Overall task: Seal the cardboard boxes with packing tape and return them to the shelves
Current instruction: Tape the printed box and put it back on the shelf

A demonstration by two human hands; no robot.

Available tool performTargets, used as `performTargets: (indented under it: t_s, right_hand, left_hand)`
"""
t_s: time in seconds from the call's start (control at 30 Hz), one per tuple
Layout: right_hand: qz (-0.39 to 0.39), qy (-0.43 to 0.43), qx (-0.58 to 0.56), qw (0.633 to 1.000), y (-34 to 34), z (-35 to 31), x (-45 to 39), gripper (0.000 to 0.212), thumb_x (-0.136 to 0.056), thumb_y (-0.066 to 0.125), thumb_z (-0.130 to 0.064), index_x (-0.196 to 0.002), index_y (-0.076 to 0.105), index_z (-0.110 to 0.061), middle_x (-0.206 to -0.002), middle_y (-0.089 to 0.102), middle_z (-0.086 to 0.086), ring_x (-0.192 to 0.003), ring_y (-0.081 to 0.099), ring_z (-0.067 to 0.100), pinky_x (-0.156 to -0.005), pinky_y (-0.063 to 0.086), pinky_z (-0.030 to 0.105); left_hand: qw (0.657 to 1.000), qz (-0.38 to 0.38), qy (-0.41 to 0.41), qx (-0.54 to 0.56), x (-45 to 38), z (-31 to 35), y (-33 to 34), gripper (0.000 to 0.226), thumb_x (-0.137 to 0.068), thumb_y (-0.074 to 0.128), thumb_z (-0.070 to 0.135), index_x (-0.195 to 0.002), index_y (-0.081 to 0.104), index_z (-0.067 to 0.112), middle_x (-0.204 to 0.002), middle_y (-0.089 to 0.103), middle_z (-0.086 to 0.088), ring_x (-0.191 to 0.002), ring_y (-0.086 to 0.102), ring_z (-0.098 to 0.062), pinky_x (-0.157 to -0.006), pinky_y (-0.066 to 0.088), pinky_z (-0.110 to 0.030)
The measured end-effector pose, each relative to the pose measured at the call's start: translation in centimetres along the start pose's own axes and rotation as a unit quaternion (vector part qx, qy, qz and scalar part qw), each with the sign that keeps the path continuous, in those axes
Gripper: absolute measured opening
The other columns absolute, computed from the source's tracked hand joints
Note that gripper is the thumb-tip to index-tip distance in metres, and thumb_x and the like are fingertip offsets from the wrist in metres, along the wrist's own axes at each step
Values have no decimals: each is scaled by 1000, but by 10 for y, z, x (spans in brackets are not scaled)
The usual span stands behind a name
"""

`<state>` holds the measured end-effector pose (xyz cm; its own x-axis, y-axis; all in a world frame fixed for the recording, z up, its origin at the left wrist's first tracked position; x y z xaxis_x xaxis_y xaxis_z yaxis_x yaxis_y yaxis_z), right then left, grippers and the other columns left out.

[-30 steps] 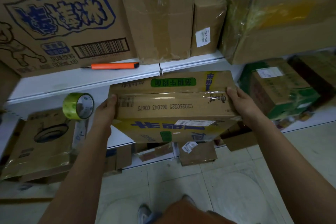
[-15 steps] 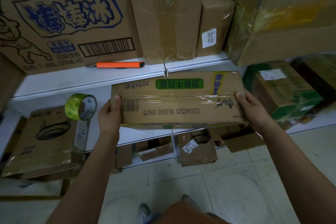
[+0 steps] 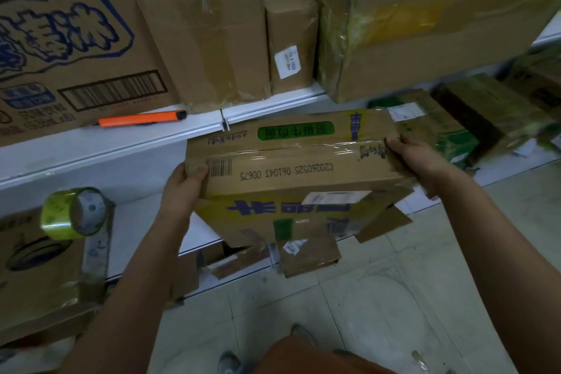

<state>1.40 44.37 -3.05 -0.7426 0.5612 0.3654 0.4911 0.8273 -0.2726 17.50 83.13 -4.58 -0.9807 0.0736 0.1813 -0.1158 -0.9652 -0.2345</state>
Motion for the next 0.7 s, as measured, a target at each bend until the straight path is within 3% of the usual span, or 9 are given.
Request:
performTargets:
  t_s: [0.1,0.2,0.3,0.4,0.47,0.5,0.6,0.7]
  right_hand:
    - [-17,48,-4,999,-24,-3,-2,14,-102,54,-26,-110,61,-17,-94,71,9,-81,67,23,-75,54,38]
    - [9,90,-29,995,-37,-1,-7,9,-96,57,-18,-102,62,-12,-90,69,12,-77,64,25,-73,53,38]
    - [32,94,-60,993,-35,4,-17,13,-94,59,-20,-102,65,-12,-99,70,15,-81,65,27,-75,54,39]
    - [-22,65,-108,992,-23,21,-27,33,-96,58,-44,-104,70,-14,-100,73,8,-92,65,25,-83,52,38]
    - [-59,45,-119,990,-12,34,-30,56,-83,68,-62,-122,69,-22,-115,72,2,-112,63,23,-103,46,43]
    - [-69,39,-119,990,-9,39,-35,74,-73,76,-66,-135,60,-29,-125,68,0,-120,60,23,-109,42,47]
    - [-98,33,-97,990,7,49,-48,116,-60,94,-46,-153,25,-41,-135,59,1,-119,62,24,-106,46,49]
    - [-57,-19,57,997,33,53,-60,108,-72,88,-18,-156,21,-28,-128,58,-2,-117,60,19,-103,50,42]
  left_hand:
    - [999,-32,-5,-37,1,15,8,21,-96,59,41,-109,63,24,-107,68,-3,-92,64,-18,-80,51,-34]
    - [994,-108,-16,-27,9,21,12,41,-89,62,58,-114,67,25,-104,71,3,-95,67,-15,-83,51,-33]
    - [985,-163,-4,-57,10,0,14,58,-71,82,53,-119,64,26,-104,74,8,-95,71,-11,-89,55,-36]
    - [984,-145,2,-104,-8,-34,12,83,-51,91,50,-124,62,25,-112,72,2,-100,70,-18,-91,57,-46]
    - [990,-114,-9,-87,-25,-52,8,89,-53,90,52,-131,59,24,-121,69,-4,-107,68,-25,-93,55,-52]
    - [992,-99,-13,-74,-34,-60,8,85,-60,91,46,-134,58,22,-125,67,-6,-110,66,-28,-94,54,-54]
    - [997,-59,-9,-47,-64,-78,14,68,-77,86,24,-136,55,15,-130,64,-10,-115,63,-33,-95,52,-57]
    - [997,-33,-16,-67,-96,-99,19,54,-76,85,17,-125,62,9,-121,67,-15,-108,65,-36,-92,52,-62]
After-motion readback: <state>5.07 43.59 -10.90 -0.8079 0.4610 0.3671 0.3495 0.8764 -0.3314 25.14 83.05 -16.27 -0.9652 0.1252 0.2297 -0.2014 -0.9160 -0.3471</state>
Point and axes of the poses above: each hand's wrist, its own x-axis away from the middle knuckle, its own y-axis out of the palm, z = x × y, the point moved 1 cm from there along -x, towards the middle knuckle
